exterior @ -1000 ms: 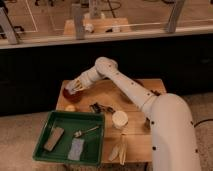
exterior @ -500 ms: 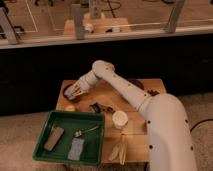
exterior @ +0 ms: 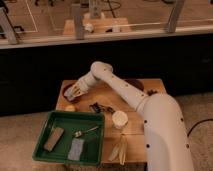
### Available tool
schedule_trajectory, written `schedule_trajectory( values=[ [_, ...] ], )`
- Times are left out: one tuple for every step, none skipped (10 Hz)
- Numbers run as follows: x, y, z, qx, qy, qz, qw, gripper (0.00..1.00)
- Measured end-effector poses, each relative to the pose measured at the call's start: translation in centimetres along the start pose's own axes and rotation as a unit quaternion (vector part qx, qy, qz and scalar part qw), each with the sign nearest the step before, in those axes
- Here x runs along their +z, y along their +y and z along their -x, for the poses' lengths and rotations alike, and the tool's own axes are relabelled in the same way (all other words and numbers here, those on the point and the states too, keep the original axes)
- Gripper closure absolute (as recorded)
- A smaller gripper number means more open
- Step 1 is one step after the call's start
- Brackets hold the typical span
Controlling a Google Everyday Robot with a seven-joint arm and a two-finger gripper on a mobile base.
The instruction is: Place towel in red bowl
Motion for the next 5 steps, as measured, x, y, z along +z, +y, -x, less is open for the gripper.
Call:
schedule_trajectory(
  values=[
    [-0.1,-0.2,-0.2,0.005,0.0,-0.004,1.0,0.22],
    [-0.4,-0.6,-0.5,0.014,-0.002,-0.011,0.9998,0.2],
    [-0.7,-0.9,-0.7,0.022,-0.007,-0.016,0.9996,0.2],
    [-1.2,-1.4,-0.9,0.029,-0.015,-0.025,0.9991,0.2],
    [-1.9,-2.1,-1.1,0.037,-0.025,-0.036,0.9983,0.2]
  ],
)
